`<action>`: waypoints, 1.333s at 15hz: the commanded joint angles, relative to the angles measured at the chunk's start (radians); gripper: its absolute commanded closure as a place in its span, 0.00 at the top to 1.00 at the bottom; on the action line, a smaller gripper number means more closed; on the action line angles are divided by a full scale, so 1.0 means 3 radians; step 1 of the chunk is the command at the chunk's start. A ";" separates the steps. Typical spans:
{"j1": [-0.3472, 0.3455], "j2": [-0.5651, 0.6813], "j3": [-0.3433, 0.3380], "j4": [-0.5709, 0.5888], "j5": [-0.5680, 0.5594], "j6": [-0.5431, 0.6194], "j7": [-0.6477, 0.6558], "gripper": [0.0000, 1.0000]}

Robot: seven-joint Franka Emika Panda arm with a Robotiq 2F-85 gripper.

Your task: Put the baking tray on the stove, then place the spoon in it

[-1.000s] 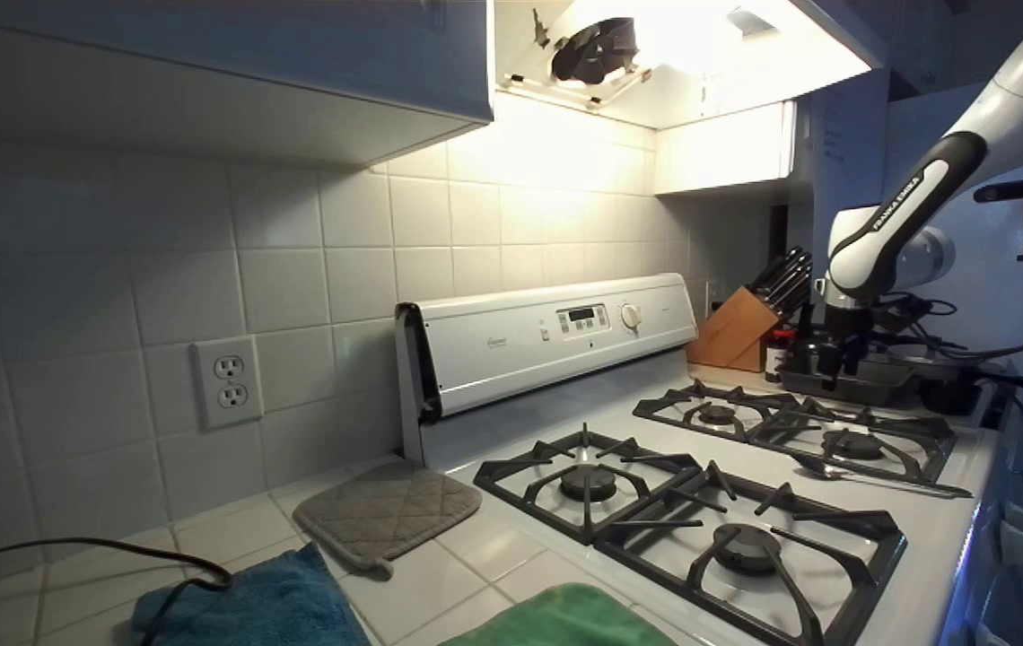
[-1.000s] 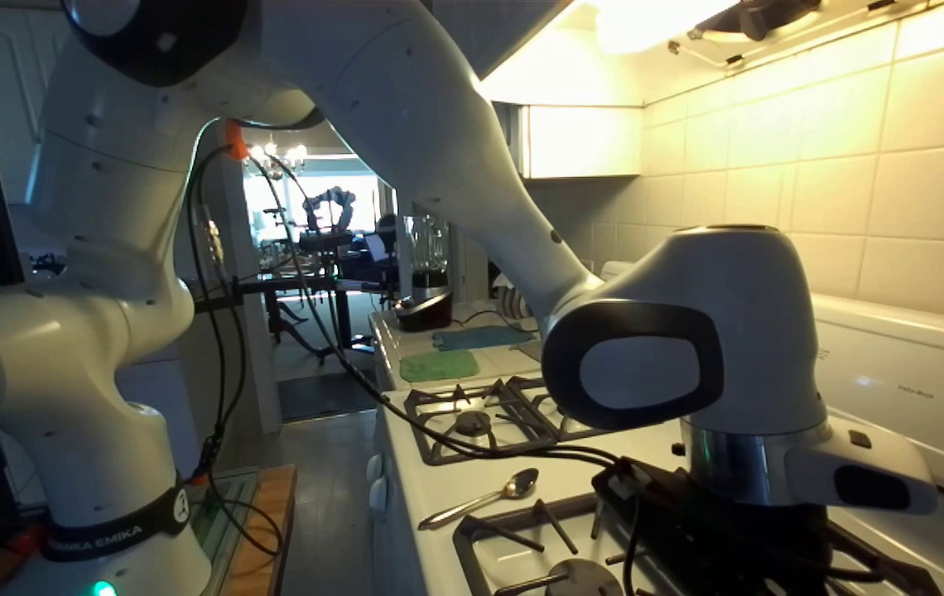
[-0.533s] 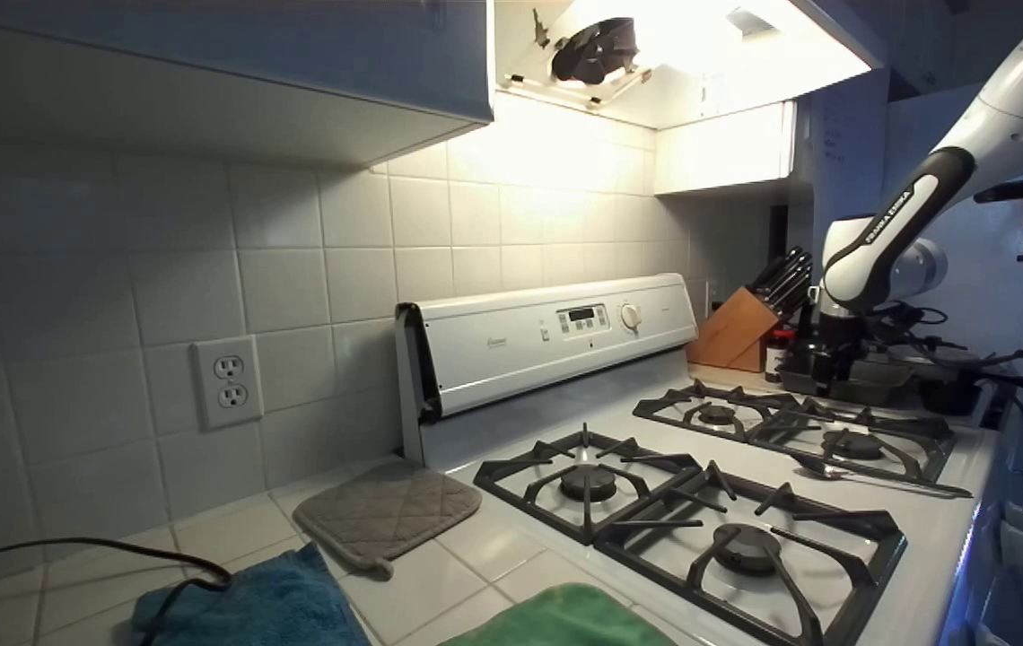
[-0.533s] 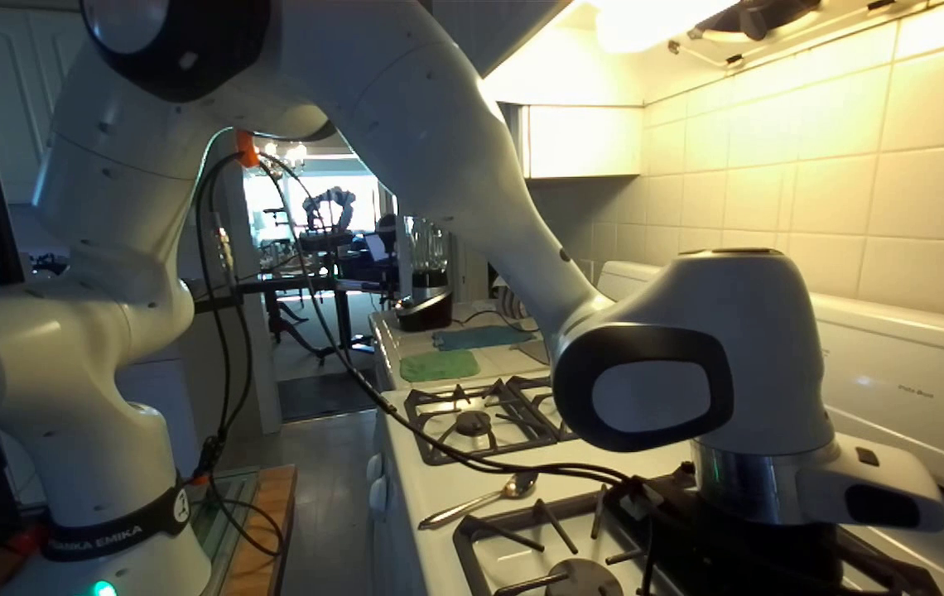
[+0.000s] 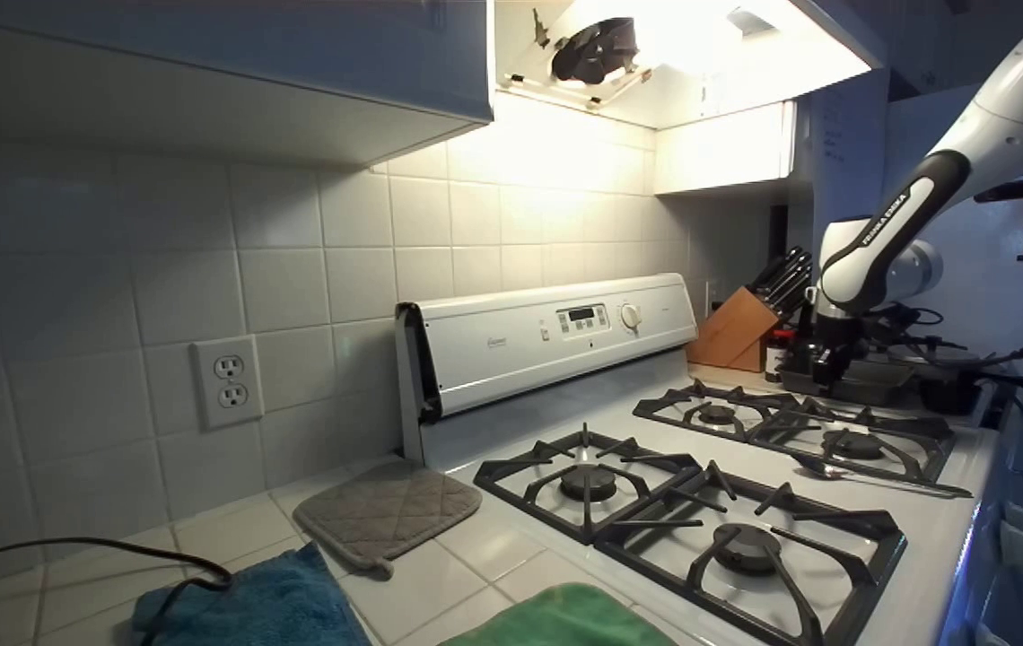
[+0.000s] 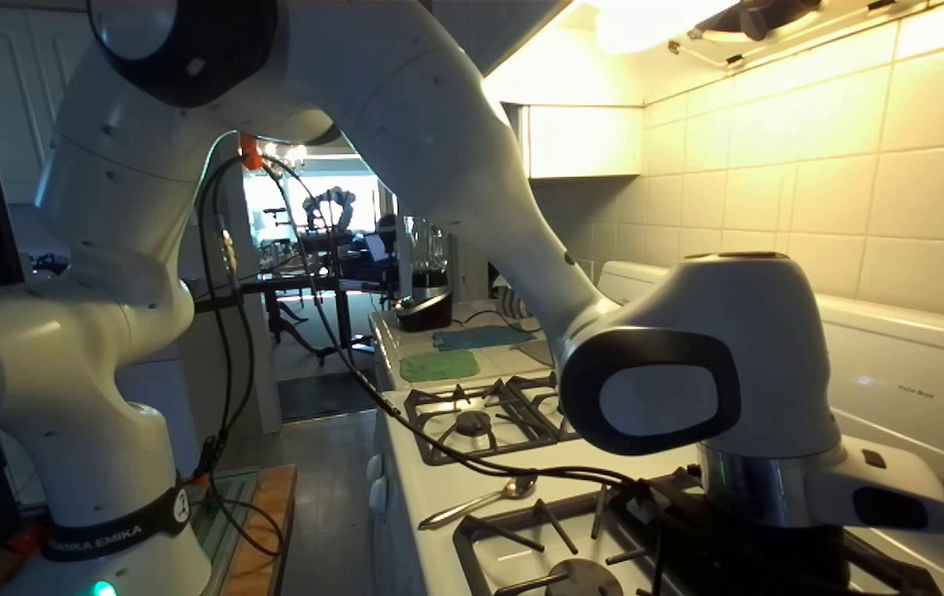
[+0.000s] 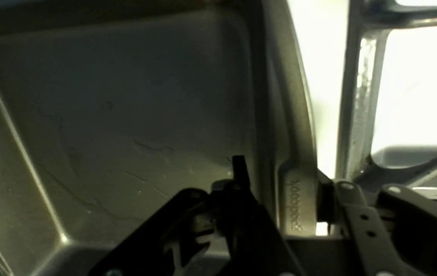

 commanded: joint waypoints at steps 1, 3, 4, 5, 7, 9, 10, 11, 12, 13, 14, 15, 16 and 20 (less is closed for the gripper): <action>-0.0046 0.0085 0.0020 0.0090 -0.0058 0.0043 -0.0027 0.06; -0.0050 0.0092 0.0019 0.0093 -0.0056 0.0038 -0.0025 0.00; -0.0053 0.0096 0.0016 0.0095 -0.0057 0.0040 -0.0025 0.00; -0.0056 0.0100 0.0014 0.0100 -0.0060 0.0043 -0.0033 0.00; -0.0058 0.0102 0.0007 0.0101 -0.0059 0.0039 -0.0021 0.01; -0.0053 0.0101 0.0001 0.0105 -0.0062 0.0038 -0.0008 0.01; -0.0052 0.0105 -0.0002 0.0108 -0.0063 0.0041 -0.0003 0.01; -0.0052 0.0109 -0.0003 0.0114 -0.0061 0.0042 0.0000 0.01; -0.0053 0.0109 0.0000 0.0118 -0.0060 0.0046 -0.0004 0.01; -0.0050 0.0106 -0.0001 0.0123 -0.0066 0.0043 -0.0007 0.01; -0.0030 0.0099 -0.0016 0.0123 -0.0086 0.0047 0.0010 0.01; -0.0011 0.0089 -0.0029 0.0120 -0.0106 0.0054 0.0023 0.01; 0.0021 0.0080 -0.0052 0.0121 -0.0137 0.0053 0.0053 0.01; 0.0125 0.0067 -0.0114 0.0136 -0.0282 0.0051 0.0113 0.01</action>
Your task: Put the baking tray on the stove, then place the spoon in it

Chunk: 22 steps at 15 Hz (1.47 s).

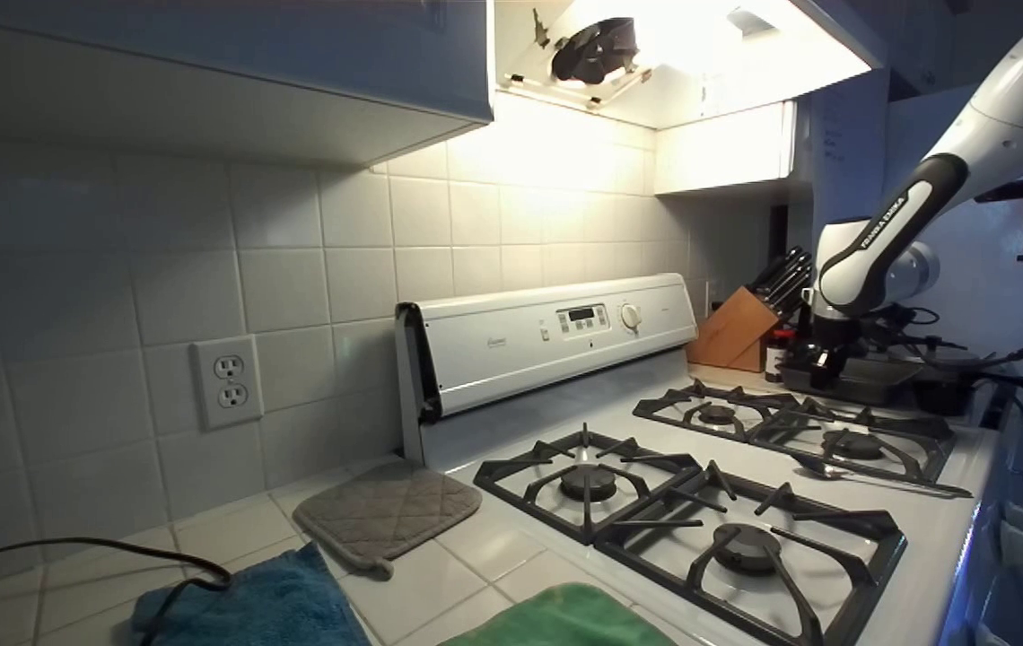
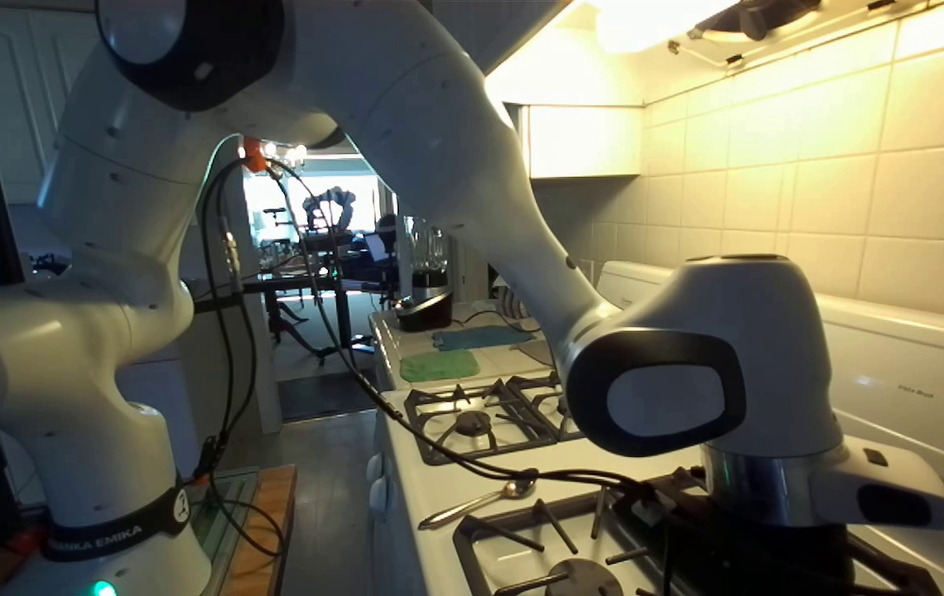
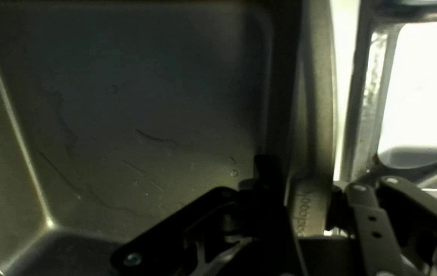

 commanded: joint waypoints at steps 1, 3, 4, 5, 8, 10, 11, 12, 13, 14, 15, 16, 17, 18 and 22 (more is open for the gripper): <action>0.0116 0.0033 -0.0100 0.0091 -0.0238 0.0051 0.0119 0.01; 0.0165 0.0031 -0.0131 0.0097 -0.0324 0.0041 0.0152 0.01; 0.0182 0.0023 -0.0135 0.0098 -0.0354 0.0015 0.0167 0.01; 0.0198 0.0017 -0.0138 0.0095 -0.0377 0.0003 0.0183 0.01; 0.0247 -0.0006 -0.0157 0.0079 -0.0434 -0.0019 0.0245 0.01; 0.0266 -0.0044 -0.0161 0.0049 -0.0442 -0.0028 0.0283 0.01; 0.0278 -0.0065 -0.0168 0.0031 -0.0444 -0.0027 0.0300 0.01; 0.0290 -0.0088 -0.0175 0.0014 -0.0445 -0.0031 0.0321 0.01; 0.0302 -0.0109 -0.0181 -0.0003 -0.0445 -0.0033 0.0339 0.01; 0.0316 -0.0136 -0.0185 -0.0025 -0.0447 -0.0037 0.0353 0.01; 0.0331 -0.0158 -0.0190 -0.0041 -0.0447 -0.0048 0.0377 0.01; 0.0343 -0.0179 -0.0187 -0.0057 -0.0444 -0.0055 0.0394 0.01; 0.0360 -0.0197 -0.0191 -0.0067 -0.0447 -0.0071 0.0418 0.01; 0.0378 -0.0218 -0.0192 -0.0078 -0.0443 -0.0104 0.0447 0.01; 0.0426 -0.0316 -0.0156 -0.0110 -0.0413 -0.0265 0.0512 0.01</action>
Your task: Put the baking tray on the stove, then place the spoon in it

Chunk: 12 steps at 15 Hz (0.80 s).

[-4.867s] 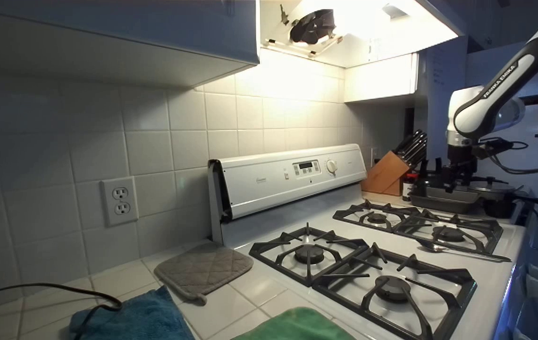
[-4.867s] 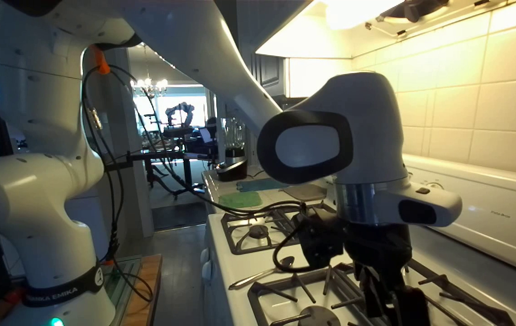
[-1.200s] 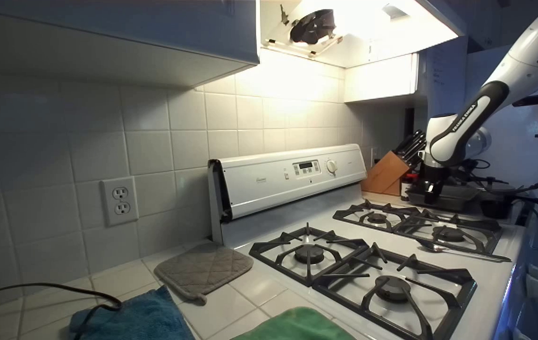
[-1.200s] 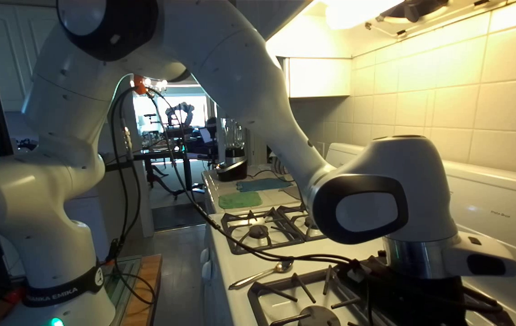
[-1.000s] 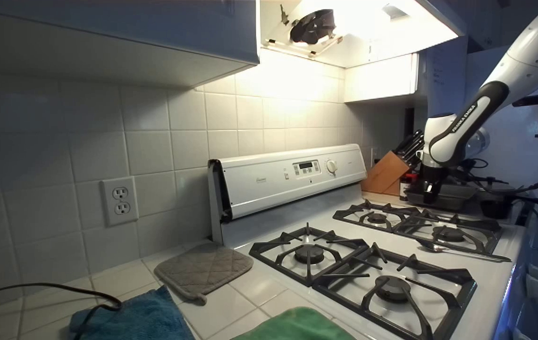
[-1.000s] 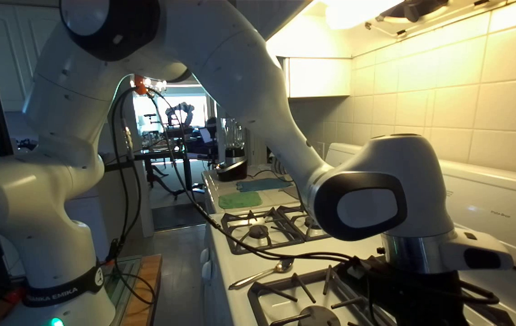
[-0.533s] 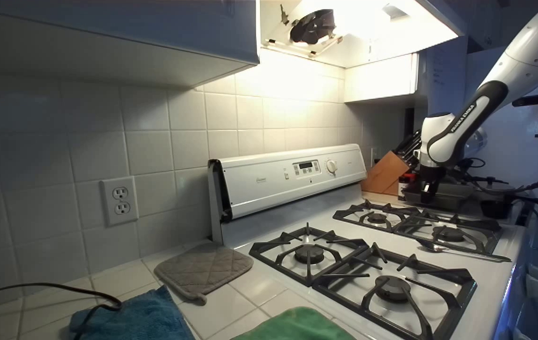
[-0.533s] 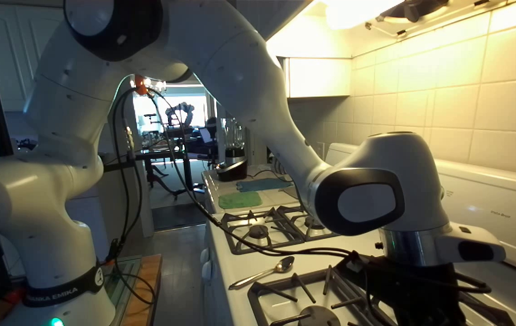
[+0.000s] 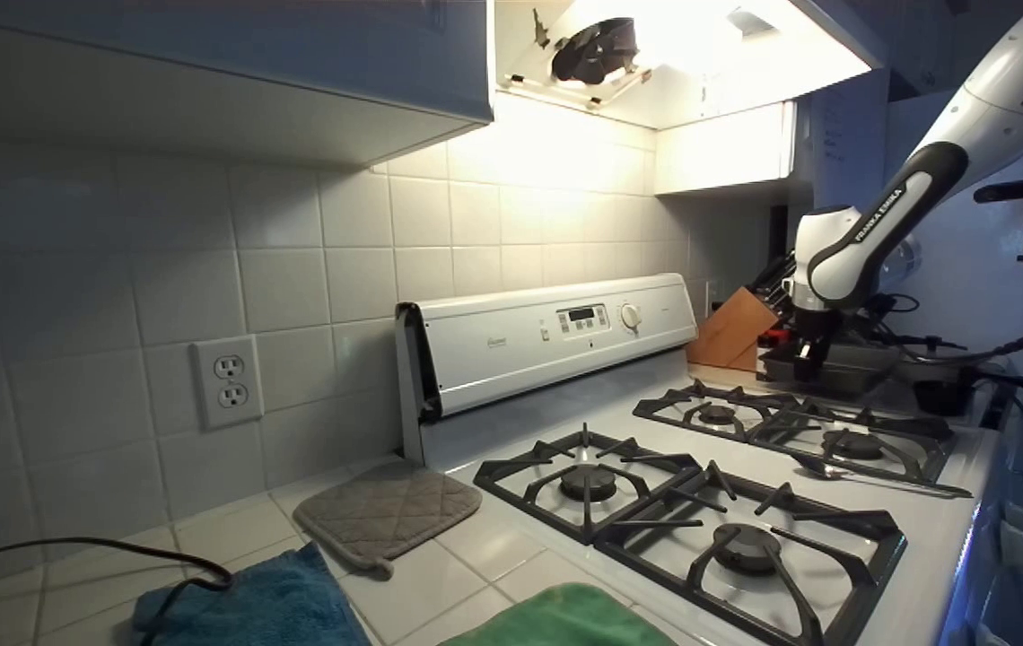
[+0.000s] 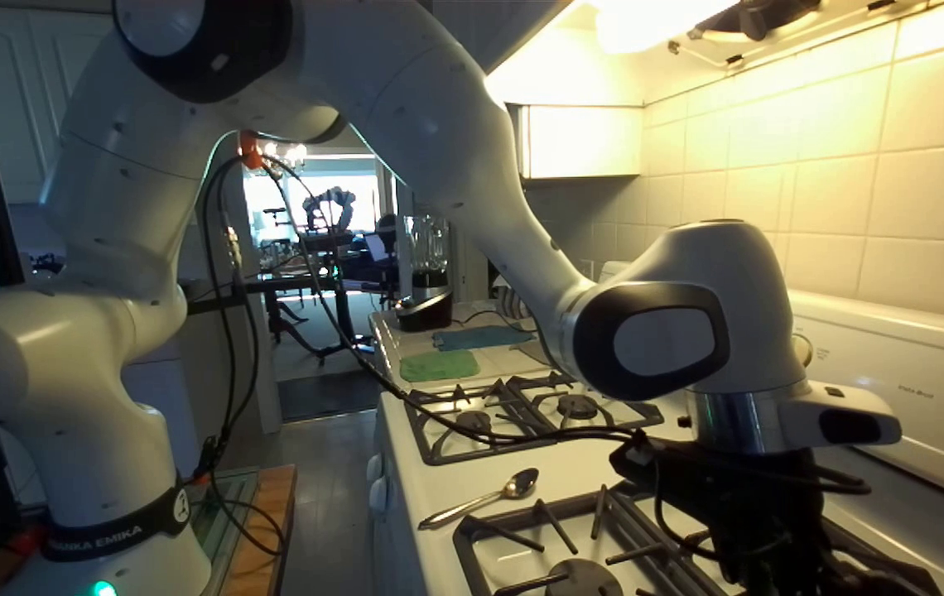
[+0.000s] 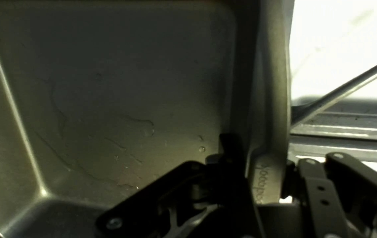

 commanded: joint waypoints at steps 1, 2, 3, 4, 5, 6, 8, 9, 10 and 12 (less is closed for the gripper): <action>0.0083 -0.0216 -0.0005 -0.0110 -0.0081 -0.0183 0.0138 0.01; 0.0096 -0.0246 0.0010 -0.0118 -0.0076 -0.0220 0.0146 0.01; 0.0107 -0.0262 0.0028 -0.0114 -0.0067 -0.0263 0.0157 0.01; 0.0122 -0.0278 0.0040 -0.0106 -0.0063 -0.0311 0.0176 0.01; 0.0144 -0.0293 0.0055 -0.0096 -0.0061 -0.0365 0.0207 0.01; 0.0167 -0.0315 0.0069 -0.0092 -0.0057 -0.0418 0.0236 0.01; 0.0202 -0.0335 0.0110 -0.0078 -0.0041 -0.0513 0.0278 0.01; 0.0221 -0.0345 0.0129 -0.0071 -0.0042 -0.0544 0.0299 0.01; 0.0236 -0.0354 0.0159 -0.0072 -0.0035 -0.0564 0.0301 0.01; 0.0272 -0.0350 0.0205 -0.0067 -0.0031 -0.0572 0.0319 0.01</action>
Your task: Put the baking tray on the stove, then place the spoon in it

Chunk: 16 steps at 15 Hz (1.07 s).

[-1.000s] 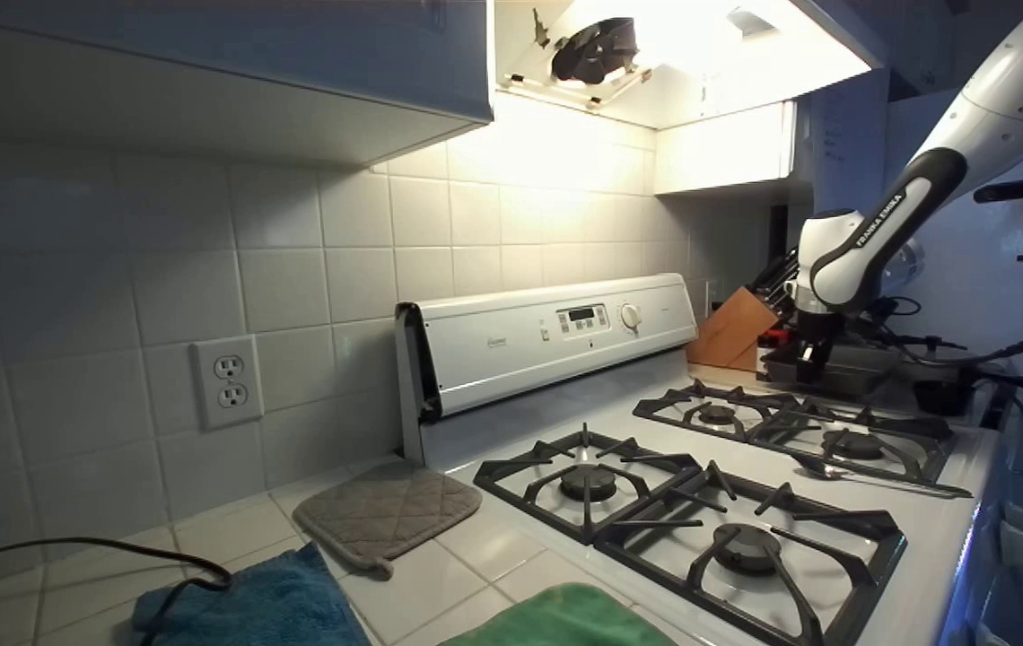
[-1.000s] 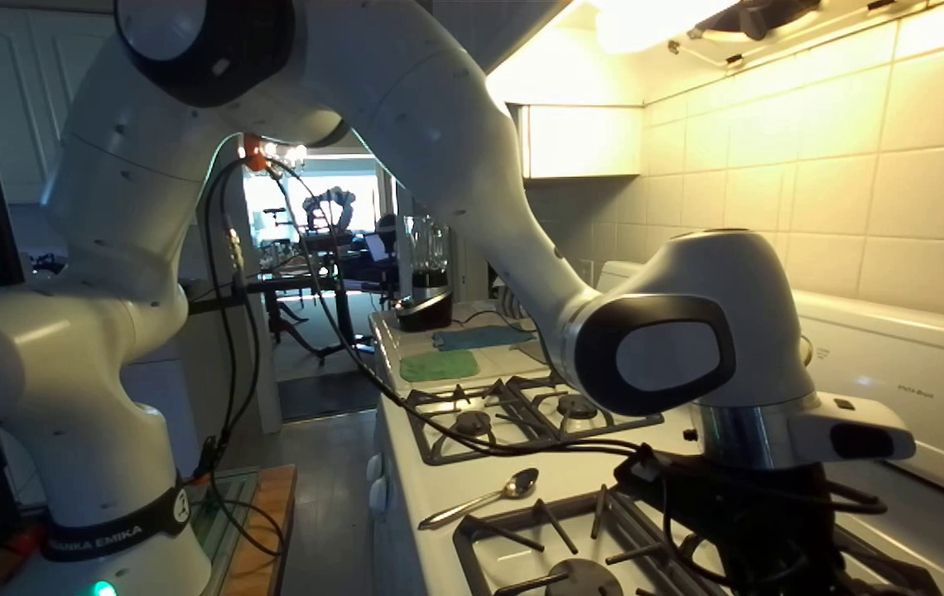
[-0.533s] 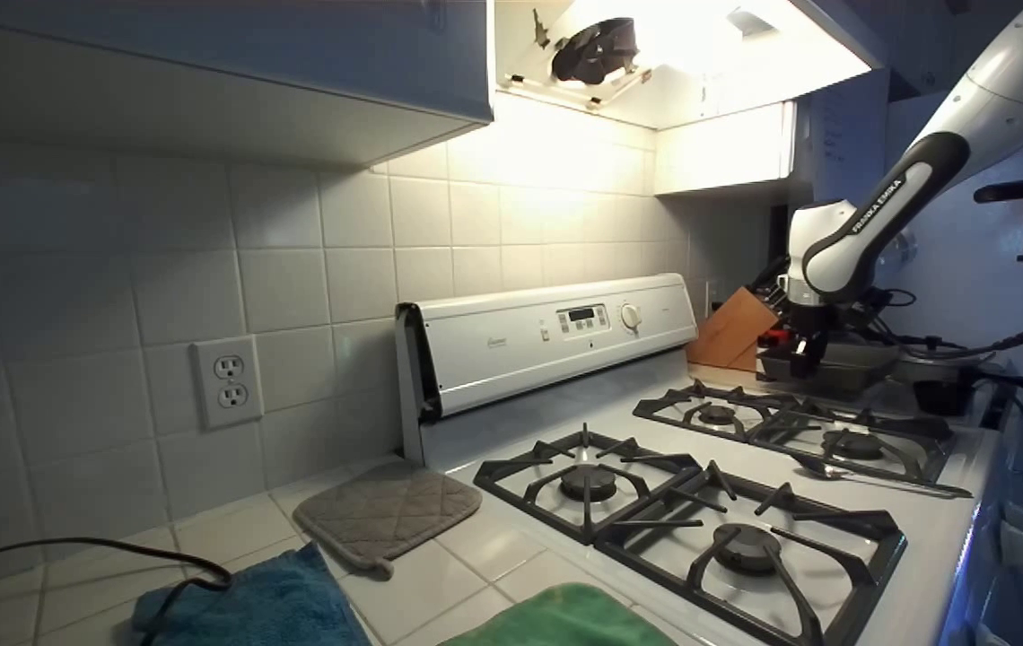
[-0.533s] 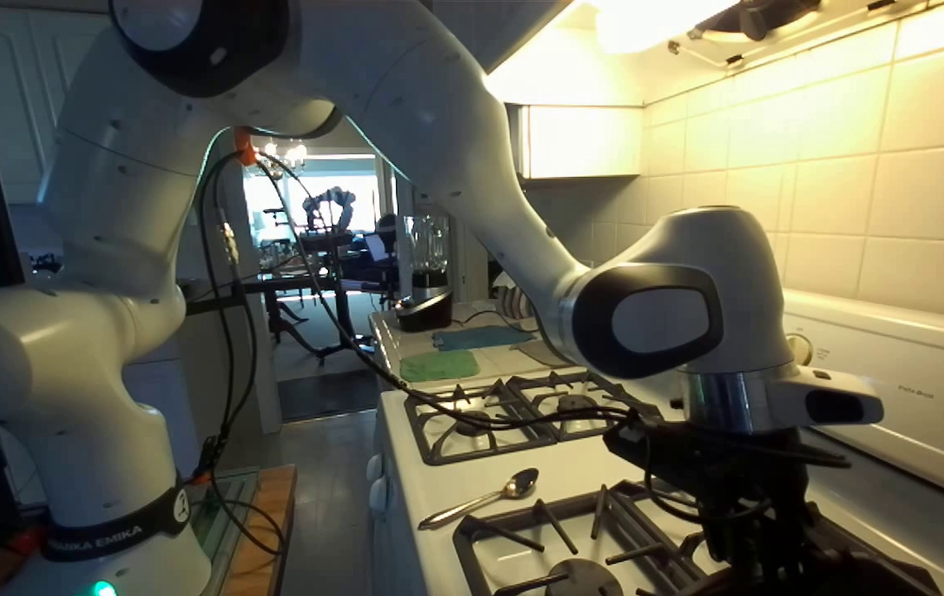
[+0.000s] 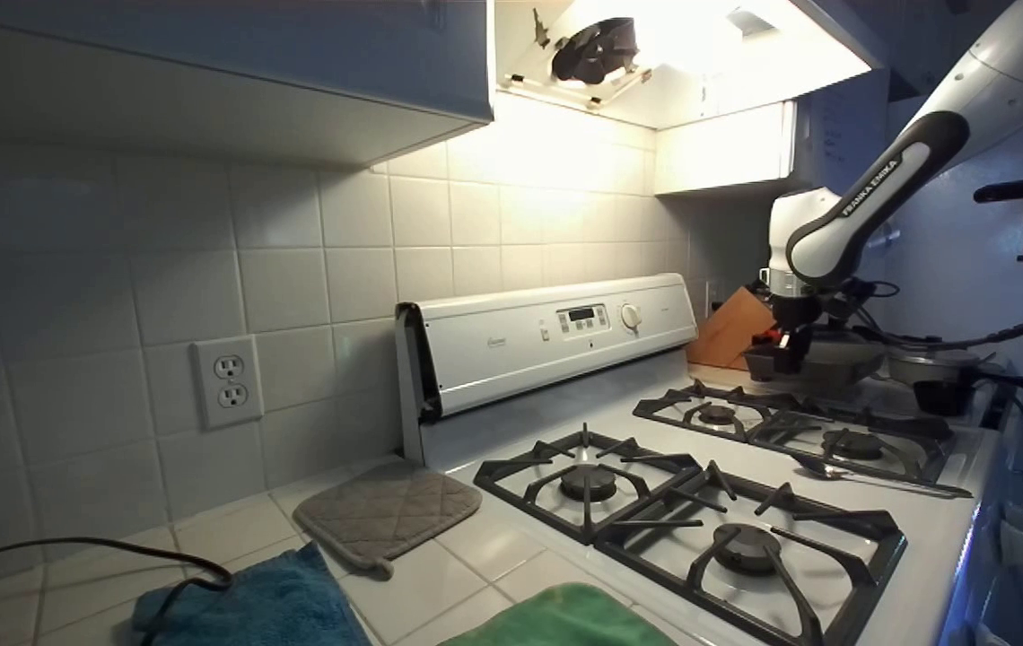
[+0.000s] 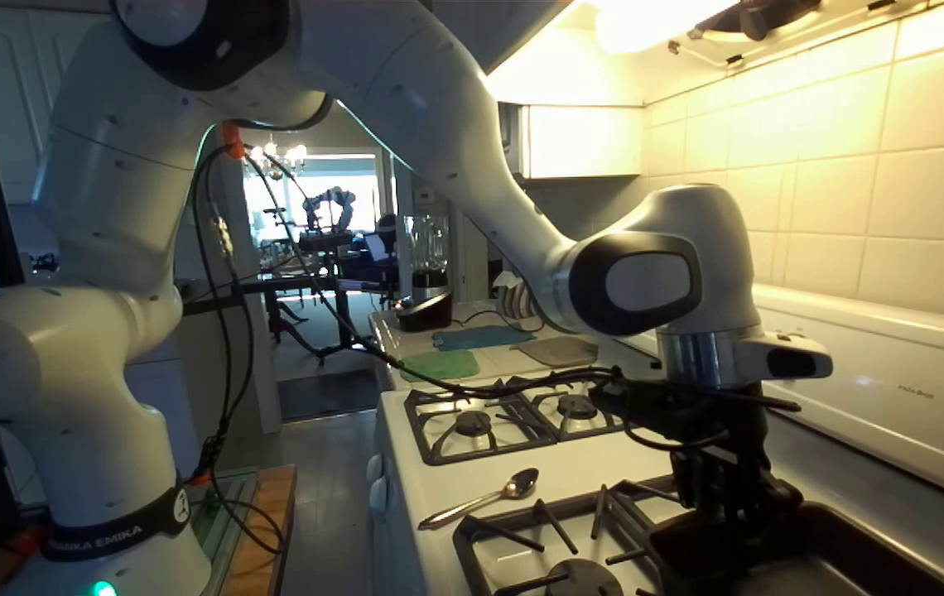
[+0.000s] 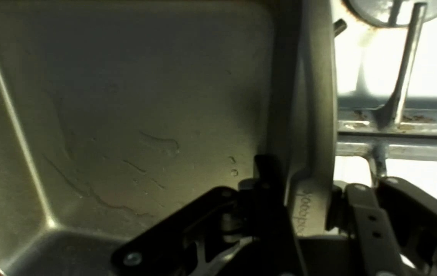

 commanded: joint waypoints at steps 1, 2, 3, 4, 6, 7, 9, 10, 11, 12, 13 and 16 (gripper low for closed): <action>0.0064 -0.0106 0.0075 -0.0058 -0.0028 -0.0072 0.0079 0.01; 0.0084 -0.0100 0.0094 -0.0049 -0.0026 -0.0074 0.0098 0.01; 0.0092 -0.0096 0.0119 -0.0050 -0.0012 -0.0066 0.0094 0.01; 0.0109 -0.0088 0.0132 -0.0040 -0.0013 -0.0061 0.0114 0.01; 0.0121 -0.0085 0.0162 -0.0034 -0.0002 -0.0079 0.0112 0.01; 0.0129 -0.0083 0.0163 -0.0043 -0.0006 -0.0063 0.0131 0.01; 0.0132 -0.0086 0.0174 -0.0049 -0.0002 -0.0053 0.0143 0.01; 0.0128 -0.0085 0.0183 -0.0044 0.0012 -0.0056 0.0142 0.01; 0.0125 -0.0083 0.0194 -0.0040 0.0026 -0.0065 0.0137 0.01; 0.0127 -0.0084 0.0203 -0.0043 0.0034 -0.0077 0.0133 0.01; 0.0136 -0.0087 0.0205 -0.0052 0.0028 -0.0077 0.0140 0.01; 0.0145 -0.0093 0.0240 -0.0054 0.0041 -0.0115 0.0130 0.01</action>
